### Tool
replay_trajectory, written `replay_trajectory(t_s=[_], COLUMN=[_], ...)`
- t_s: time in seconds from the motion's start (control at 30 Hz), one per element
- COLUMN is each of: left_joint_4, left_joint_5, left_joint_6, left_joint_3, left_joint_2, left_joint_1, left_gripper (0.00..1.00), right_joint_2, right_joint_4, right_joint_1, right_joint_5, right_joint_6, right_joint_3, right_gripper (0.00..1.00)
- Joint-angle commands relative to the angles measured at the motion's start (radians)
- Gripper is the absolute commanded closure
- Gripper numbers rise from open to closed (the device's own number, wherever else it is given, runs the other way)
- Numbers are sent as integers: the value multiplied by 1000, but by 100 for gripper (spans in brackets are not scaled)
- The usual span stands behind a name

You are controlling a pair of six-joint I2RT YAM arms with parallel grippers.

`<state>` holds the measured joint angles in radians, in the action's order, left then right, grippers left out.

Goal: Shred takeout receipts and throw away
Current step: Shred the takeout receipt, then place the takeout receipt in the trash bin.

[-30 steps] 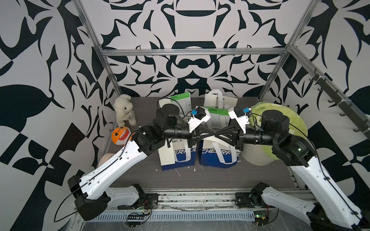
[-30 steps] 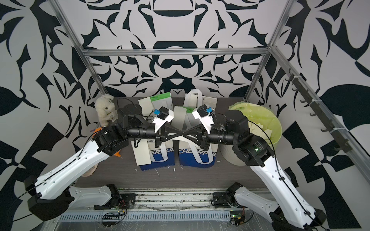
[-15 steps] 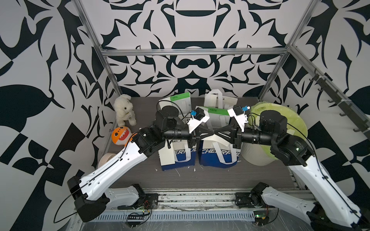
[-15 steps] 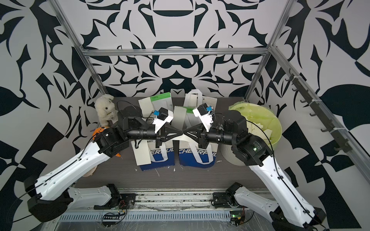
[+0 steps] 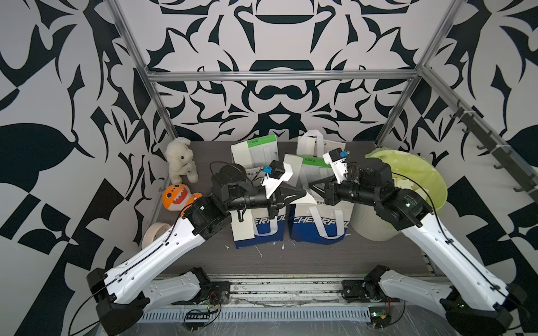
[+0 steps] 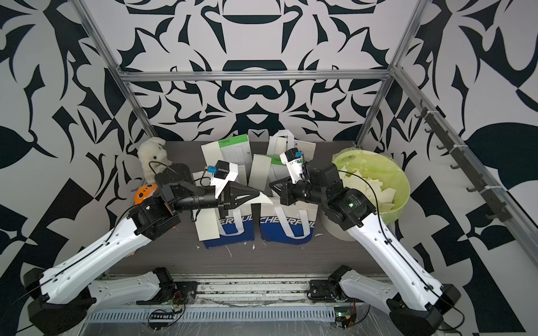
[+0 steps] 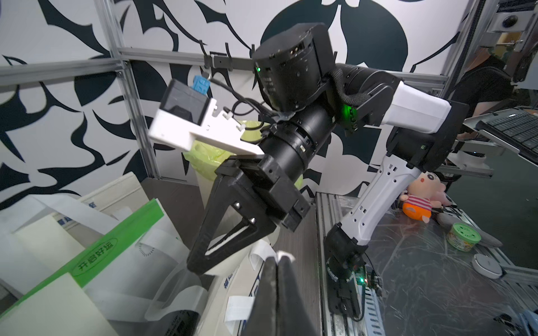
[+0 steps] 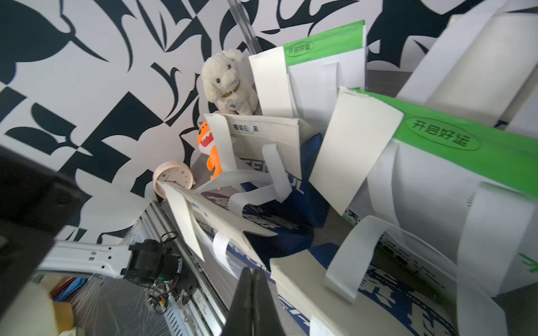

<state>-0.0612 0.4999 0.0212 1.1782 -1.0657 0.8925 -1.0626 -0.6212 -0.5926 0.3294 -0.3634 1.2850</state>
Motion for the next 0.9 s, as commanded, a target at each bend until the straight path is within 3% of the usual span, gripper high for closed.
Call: replay_trajectory(t_s=[0.0, 0.2, 0.47, 0.57, 0.7, 0.73, 0.77, 0.8, 0.87], left_joint_4=[95, 106, 74, 56, 44, 43, 43, 43, 36], left_joint_5=[-57, -117, -126, -119, -107, -105, -105, -105, -106], left_joint_6=[19, 34, 47, 57, 59, 59, 59, 58, 57], left_joint_3=[-38, -59, -42, -30, -26, -27, -26, -26, -22], left_joint_2=[52, 93, 67, 42, 19, 14, 12, 11, 8], left_joint_1=[3, 3, 3, 4, 5, 5, 4, 5, 5], left_gripper=[100, 100, 100, 100, 100, 100, 100, 100, 100], right_joint_2=[-12, -31, -51, -50, -45, -46, -52, -60, -92], right_joint_4=[-65, -214, -367, -389, -389, -394, -403, -418, -460], right_joint_1=[3, 38, 237, 346, 464, 489, 514, 532, 550], right_joint_5=[-136, -379, -764, -812, -788, -761, -708, -653, -586], right_joint_6=[26, 83, 195, 225, 230, 226, 225, 222, 199], right_joint_3=[68, 206, 375, 349, 275, 256, 246, 246, 266], right_gripper=[100, 100, 100, 100, 100, 86, 60, 43, 27])
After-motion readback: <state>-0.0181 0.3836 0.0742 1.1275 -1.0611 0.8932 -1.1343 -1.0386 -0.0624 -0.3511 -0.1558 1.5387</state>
